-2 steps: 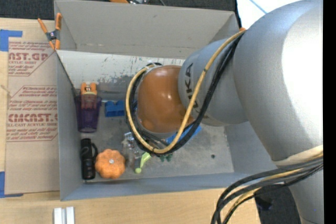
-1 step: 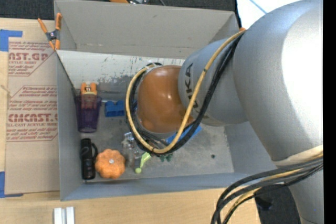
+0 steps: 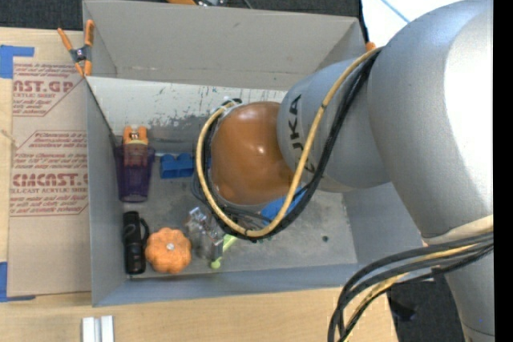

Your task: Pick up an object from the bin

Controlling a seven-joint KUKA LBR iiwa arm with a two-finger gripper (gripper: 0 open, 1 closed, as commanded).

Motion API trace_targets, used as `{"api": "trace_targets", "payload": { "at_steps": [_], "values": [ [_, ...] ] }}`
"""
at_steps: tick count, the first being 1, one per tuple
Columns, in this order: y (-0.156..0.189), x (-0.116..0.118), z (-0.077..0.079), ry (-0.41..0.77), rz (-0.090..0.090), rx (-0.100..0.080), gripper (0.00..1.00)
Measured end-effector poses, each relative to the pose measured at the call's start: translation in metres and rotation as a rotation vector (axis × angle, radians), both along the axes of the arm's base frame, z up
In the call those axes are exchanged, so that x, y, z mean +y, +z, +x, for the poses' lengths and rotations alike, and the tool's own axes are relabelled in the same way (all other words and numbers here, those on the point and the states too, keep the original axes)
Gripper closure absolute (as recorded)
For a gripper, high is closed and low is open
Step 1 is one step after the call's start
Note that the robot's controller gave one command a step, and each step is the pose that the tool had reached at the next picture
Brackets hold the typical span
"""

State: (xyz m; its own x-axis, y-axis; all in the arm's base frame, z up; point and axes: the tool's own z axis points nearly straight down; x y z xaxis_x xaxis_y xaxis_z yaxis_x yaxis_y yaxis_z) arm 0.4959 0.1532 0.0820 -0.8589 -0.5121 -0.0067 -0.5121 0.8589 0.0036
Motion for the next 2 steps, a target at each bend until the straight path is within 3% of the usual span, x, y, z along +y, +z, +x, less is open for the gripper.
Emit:
{"api": "trace_targets", "payload": {
  "at_steps": [1,2],
  "values": [
    [0.0035,-0.0037,-0.0075,0.017,0.001,-0.001,0.00],
    [0.0035,-0.0037,-0.0075,0.017,0.001,-0.001,0.00]
  ]
}}
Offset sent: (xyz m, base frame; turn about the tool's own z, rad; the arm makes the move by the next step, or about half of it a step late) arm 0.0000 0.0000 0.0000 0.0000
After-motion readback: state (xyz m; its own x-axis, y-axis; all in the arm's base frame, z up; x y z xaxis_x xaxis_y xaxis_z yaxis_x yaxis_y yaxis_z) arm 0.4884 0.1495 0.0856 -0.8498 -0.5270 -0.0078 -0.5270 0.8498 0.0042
